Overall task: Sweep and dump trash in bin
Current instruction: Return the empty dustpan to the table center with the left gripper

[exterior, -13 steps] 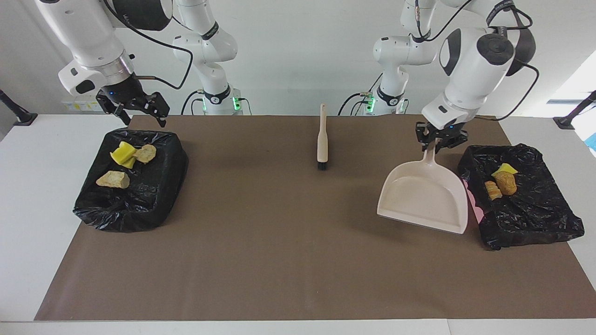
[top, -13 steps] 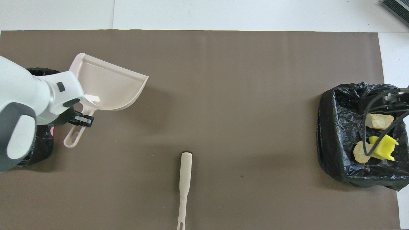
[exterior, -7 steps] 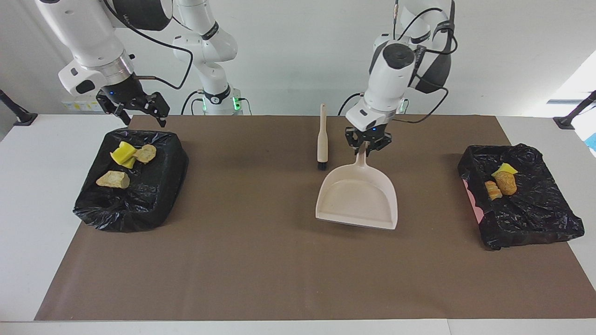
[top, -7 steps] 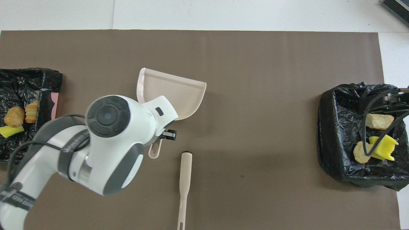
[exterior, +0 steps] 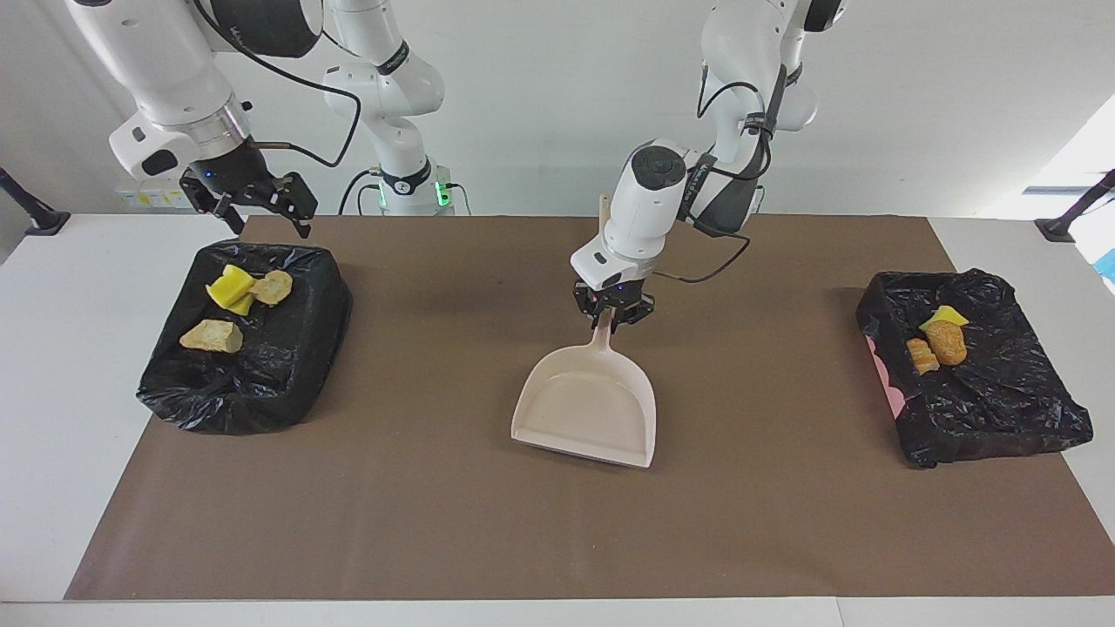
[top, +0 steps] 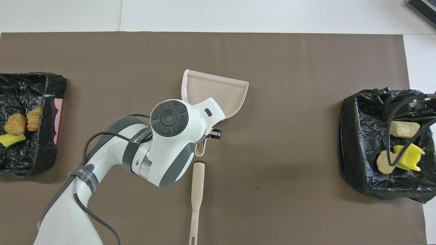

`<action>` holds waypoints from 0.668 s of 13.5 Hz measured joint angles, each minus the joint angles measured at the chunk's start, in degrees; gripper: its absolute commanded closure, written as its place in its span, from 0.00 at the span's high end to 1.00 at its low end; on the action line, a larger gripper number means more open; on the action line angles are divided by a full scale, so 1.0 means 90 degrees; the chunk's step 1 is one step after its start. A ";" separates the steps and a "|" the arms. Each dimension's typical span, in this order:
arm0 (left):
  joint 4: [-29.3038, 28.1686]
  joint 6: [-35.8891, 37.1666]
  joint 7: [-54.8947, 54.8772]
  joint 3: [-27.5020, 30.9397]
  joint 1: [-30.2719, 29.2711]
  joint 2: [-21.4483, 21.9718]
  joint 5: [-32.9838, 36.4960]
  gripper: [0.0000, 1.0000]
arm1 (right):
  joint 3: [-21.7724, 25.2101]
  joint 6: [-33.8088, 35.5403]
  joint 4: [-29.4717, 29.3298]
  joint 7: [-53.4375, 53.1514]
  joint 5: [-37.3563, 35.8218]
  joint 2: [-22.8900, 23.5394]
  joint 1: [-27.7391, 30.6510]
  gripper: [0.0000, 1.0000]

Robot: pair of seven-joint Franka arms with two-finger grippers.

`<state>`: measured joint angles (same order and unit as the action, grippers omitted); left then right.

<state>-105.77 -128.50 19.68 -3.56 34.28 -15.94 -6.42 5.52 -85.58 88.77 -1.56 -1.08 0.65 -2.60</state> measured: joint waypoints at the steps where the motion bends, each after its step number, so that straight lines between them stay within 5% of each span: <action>1: 0.0040 -0.0042 0.0266 -0.0009 0.0096 -0.0131 -0.0002 0.00 | 0.0000 0.0000 0.0000 0.0000 0.0000 0.0000 0.0000 1.00; 4: 0.0452 -0.0071 0.1028 0.0008 0.0434 -0.0652 0.0002 0.00 | 0.0000 0.0000 0.0000 0.0000 0.0000 0.0000 0.0000 1.00; 8: 0.0639 -0.0030 0.1128 0.0075 0.0453 -0.0764 0.0001 0.00 | 0.0000 0.0000 0.0000 0.0000 0.0000 0.0000 0.0000 1.00; 9: 0.0639 -0.0030 0.1131 0.0076 0.0453 -0.0767 0.0001 0.10 | 0.0000 0.0000 0.0000 0.0000 0.0000 0.0000 0.0000 1.00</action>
<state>-100.02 -128.77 29.86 -2.88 38.35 -22.84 -6.41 5.52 -85.58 88.78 -1.56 -1.08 0.65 -2.60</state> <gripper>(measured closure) 0.687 0.000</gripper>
